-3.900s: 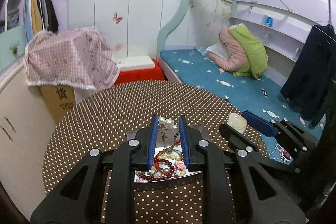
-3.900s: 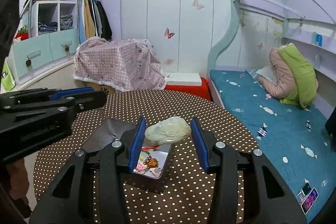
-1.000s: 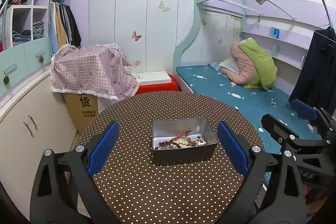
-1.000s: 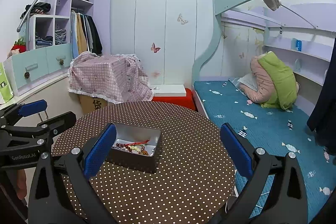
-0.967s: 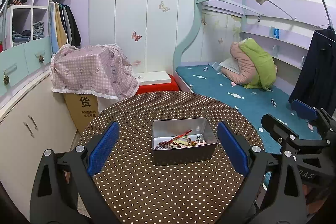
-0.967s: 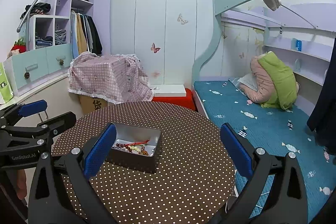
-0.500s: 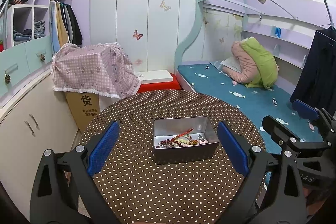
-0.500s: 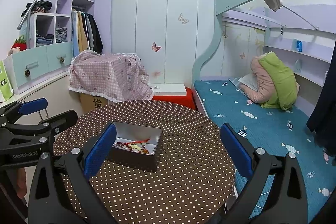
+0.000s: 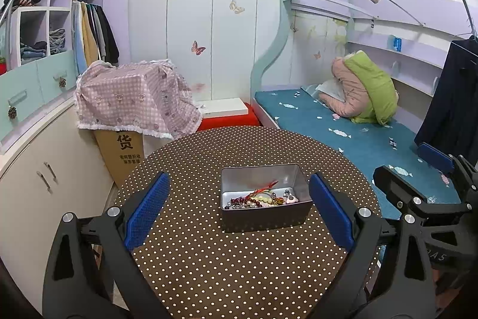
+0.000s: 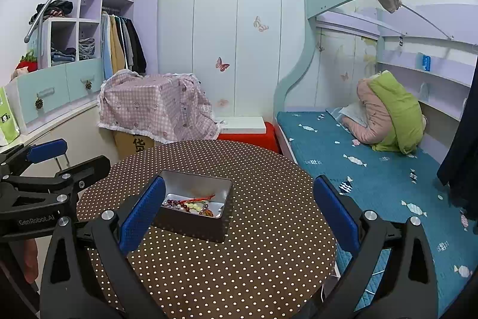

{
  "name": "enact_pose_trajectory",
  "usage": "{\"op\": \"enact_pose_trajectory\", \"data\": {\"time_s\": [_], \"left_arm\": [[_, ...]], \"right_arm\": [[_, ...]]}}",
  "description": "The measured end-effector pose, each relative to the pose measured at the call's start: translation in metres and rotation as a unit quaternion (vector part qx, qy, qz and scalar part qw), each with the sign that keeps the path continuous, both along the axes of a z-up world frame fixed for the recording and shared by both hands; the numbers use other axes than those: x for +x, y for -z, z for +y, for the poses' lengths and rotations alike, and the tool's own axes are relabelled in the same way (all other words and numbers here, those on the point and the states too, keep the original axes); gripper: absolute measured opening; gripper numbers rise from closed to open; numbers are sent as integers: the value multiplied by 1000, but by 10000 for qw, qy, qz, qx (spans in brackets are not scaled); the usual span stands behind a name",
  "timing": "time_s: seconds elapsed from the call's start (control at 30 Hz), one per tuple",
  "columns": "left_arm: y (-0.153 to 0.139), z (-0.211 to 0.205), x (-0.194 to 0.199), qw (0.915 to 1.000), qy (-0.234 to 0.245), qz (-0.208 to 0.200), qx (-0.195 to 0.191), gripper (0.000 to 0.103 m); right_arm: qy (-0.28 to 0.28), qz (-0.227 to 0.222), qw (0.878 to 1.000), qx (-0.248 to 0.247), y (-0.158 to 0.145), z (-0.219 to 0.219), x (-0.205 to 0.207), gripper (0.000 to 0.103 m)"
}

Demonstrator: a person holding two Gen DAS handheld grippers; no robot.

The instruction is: Organize jewelry

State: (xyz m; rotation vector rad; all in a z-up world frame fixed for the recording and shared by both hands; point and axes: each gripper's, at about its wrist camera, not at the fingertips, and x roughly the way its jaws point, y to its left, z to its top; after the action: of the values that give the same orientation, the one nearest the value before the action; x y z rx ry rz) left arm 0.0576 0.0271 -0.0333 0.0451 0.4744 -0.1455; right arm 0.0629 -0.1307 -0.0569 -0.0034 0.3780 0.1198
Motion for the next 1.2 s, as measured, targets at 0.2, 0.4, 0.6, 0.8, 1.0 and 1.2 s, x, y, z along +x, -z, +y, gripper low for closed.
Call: {"op": "enact_pose_trajectory", "data": {"time_s": [0.2,0.4,0.6,0.8,1.0,1.2], "left_arm": [[3,3,3,10000,11,65,-37,94],[4,4,5,9999,15,104,-42,94],[5,6,7,9999,11,99,-40,94],[5,6,8,10000,8,92,-30,94],[6,7,7,9999,10,107,-45,94],[6,8,7,9999,5,106,-42,94]], "right_arm": [[-24,64,10000,59,2,-2,2,95],[-21,100,9999,62,4,-3,3,95],[-21,107,9999,46,4,-2,3,95],[-21,112,9999,40,4,-2,3,95],[-32,119,9999,33,4,-2,3,95],[-37,131,9999,33,5,-2,3,95]]}}
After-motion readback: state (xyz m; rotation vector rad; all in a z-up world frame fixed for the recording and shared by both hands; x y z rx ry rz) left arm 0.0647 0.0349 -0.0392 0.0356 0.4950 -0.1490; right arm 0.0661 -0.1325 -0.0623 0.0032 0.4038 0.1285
